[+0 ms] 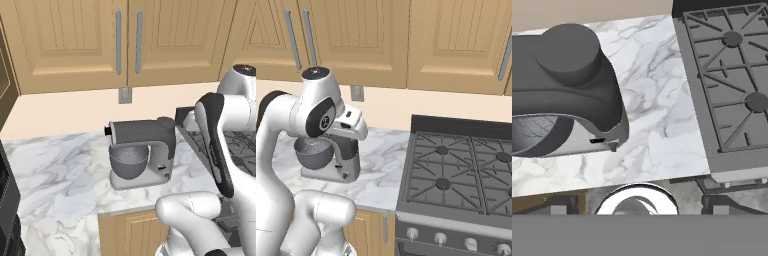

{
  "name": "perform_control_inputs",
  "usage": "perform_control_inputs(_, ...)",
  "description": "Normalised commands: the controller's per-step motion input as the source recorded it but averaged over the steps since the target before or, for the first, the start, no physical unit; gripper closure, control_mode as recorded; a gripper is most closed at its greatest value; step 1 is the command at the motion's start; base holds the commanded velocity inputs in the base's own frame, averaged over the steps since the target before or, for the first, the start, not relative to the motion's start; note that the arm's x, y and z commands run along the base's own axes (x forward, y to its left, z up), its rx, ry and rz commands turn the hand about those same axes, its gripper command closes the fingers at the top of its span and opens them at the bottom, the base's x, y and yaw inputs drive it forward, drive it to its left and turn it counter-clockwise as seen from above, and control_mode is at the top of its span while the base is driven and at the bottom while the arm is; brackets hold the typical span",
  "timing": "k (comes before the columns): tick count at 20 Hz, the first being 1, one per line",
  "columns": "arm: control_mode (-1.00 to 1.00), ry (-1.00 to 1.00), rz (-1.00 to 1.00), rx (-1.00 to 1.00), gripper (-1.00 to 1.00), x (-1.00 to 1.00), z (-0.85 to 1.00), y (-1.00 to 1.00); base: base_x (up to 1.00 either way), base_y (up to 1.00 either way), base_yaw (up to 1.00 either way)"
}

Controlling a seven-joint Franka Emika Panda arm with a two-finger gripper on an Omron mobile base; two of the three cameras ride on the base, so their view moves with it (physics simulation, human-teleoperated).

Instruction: Navigate to the dishwasher.

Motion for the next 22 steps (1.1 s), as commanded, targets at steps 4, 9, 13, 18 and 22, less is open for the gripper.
perform_control_inputs(4,-1.0,-0.05,-0.05,0.0,-1.0,-0.98,0.01,-0.12,0.0,0.0,0.0)
perform_control_inputs(9,-1.0,-0.04,-0.04,0.0,-1.0,-0.41,0.12,0.57,0.0,0.0,0.0)
perform_control_inputs(13,-1.0,0.0,-0.01,-0.03,-1.0,0.0,0.0,0.94,0.0,0.0,0.0)
perform_control_inputs(18,-1.0,0.02,0.0,0.0,-1.0,-0.01,0.01,0.3,0.0,0.0,0.0)
perform_control_inputs(22,-1.0,0.0,0.0,0.0,-1.0,0.0,0.09,-0.23,0.0,0.0,0.0)
